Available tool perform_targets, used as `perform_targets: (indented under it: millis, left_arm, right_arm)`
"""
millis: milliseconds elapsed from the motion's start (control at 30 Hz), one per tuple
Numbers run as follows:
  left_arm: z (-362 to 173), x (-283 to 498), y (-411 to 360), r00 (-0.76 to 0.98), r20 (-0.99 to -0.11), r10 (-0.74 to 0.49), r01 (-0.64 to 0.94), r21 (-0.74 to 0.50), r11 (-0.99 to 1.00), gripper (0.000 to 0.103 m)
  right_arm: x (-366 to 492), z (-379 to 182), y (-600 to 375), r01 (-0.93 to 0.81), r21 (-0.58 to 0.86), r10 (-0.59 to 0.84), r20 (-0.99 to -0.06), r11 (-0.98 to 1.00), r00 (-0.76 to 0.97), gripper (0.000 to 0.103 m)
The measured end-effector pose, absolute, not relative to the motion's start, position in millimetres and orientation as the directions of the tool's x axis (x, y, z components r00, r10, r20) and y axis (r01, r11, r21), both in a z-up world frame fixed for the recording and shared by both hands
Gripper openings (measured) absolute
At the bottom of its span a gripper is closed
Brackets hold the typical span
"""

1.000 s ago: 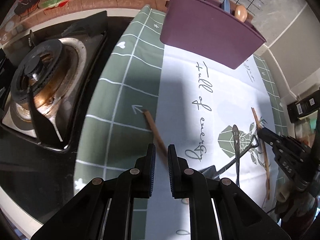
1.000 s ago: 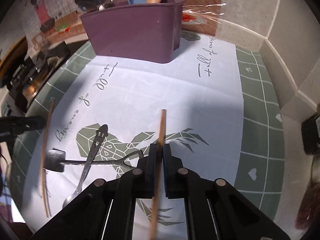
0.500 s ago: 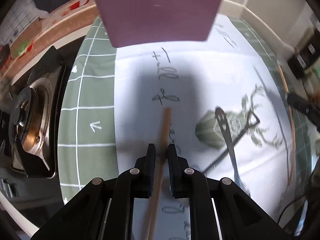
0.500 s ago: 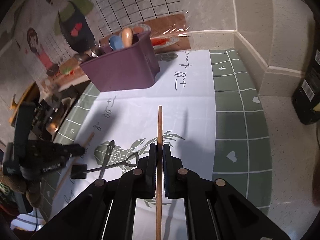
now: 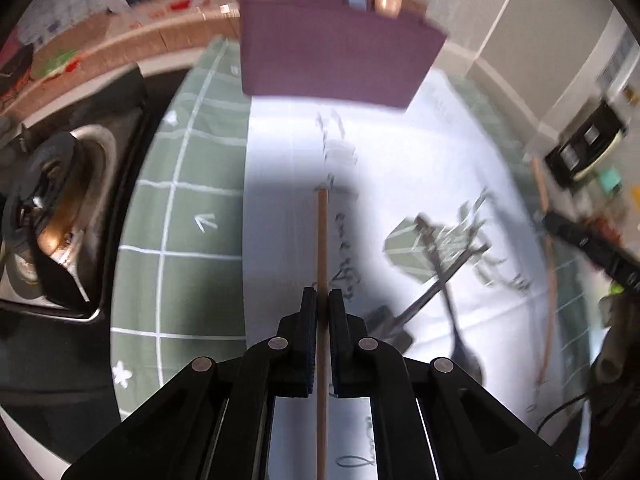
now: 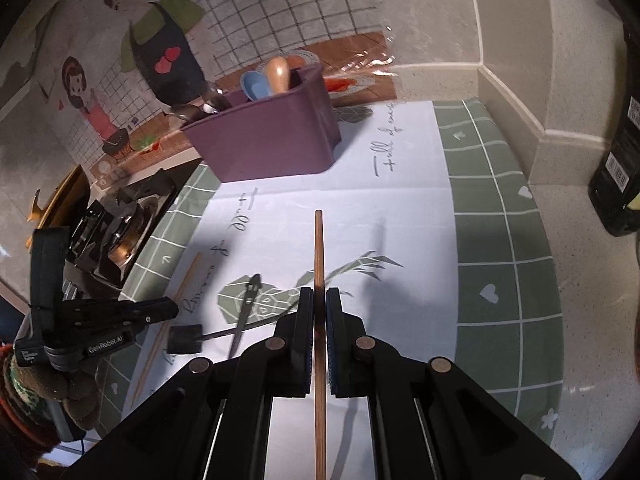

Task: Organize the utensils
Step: 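Hold the chopstick in the right tool while the left tool grasps another chopstick, then lift both chopsticks into the purple caddy and open both tools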

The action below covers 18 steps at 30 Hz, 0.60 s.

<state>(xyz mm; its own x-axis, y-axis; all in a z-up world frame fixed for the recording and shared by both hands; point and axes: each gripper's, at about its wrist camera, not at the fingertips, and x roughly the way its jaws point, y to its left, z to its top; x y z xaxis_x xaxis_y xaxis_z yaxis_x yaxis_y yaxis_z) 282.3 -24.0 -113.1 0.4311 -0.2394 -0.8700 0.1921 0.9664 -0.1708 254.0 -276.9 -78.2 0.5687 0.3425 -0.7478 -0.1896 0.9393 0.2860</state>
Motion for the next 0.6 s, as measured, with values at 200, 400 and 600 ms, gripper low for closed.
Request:
perform_targets:
  millis: [200, 400, 600]
  left_arm:
    - [-66.3, 265.6, -18.9, 0.550, -0.780, -0.298, 0.221, -0.209, 0.953, 0.006]
    - [-20.4, 263.2, -5.7, 0.633, -0.673, -0.383, 0.245, -0.296, 0.923, 0.006]
    - [87.9, 282.9, 2.1, 0.790, -0.397, -0.468, 0.341, -0.349, 0.873, 0.005]
  right_arm:
    - [239.3, -50.2, -266.3, -0.220, 0.262, 0.342, -0.706, 0.940, 0.620, 0.006]
    - [236.0, -23.8, -259.9, -0.223, 0.272, 0.350, -0.661, 0.936, 0.664, 0.006]
    - [254.2, 74.2, -253.0, -0.295, 0.239, 0.377, -0.496, 0.925, 0.782, 0.006]
